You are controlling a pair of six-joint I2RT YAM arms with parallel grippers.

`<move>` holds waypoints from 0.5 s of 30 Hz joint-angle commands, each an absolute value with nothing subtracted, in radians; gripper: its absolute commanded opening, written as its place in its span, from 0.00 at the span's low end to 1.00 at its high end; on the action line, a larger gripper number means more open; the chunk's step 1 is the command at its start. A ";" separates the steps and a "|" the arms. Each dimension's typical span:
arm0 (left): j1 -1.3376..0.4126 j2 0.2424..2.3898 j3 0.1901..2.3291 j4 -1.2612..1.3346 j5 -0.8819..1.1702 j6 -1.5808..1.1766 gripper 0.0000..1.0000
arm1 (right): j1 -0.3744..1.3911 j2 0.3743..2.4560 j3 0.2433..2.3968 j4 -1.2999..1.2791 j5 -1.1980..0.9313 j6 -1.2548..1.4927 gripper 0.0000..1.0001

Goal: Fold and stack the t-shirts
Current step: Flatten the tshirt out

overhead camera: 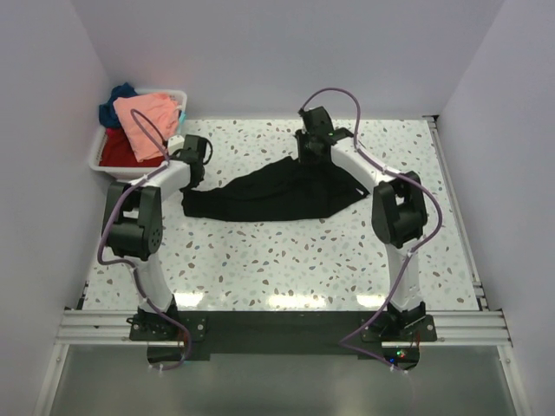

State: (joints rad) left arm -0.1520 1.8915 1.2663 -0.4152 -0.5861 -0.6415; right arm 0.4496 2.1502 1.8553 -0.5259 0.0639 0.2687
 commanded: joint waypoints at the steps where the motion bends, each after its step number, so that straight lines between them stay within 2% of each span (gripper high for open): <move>1: -0.153 1.907 1.313 -0.374 -0.569 -0.617 0.00 | 0.451 2.028 1.851 -0.511 0.184 0.282 0.29; 7: -0.155 1.917 1.312 -0.371 -0.557 -0.615 0.00 | 0.443 1.927 1.718 -0.486 0.267 0.339 0.42; 15: -0.153 1.930 1.310 -0.370 -0.540 -0.611 0.00 | 0.339 1.975 1.658 -0.491 0.222 0.486 0.40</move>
State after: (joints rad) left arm -0.1520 1.9213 1.2778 -0.4049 -0.5484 -0.6312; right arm 0.3923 1.9430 1.6642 -0.5026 0.2165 0.4068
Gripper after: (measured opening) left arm 0.020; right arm 0.408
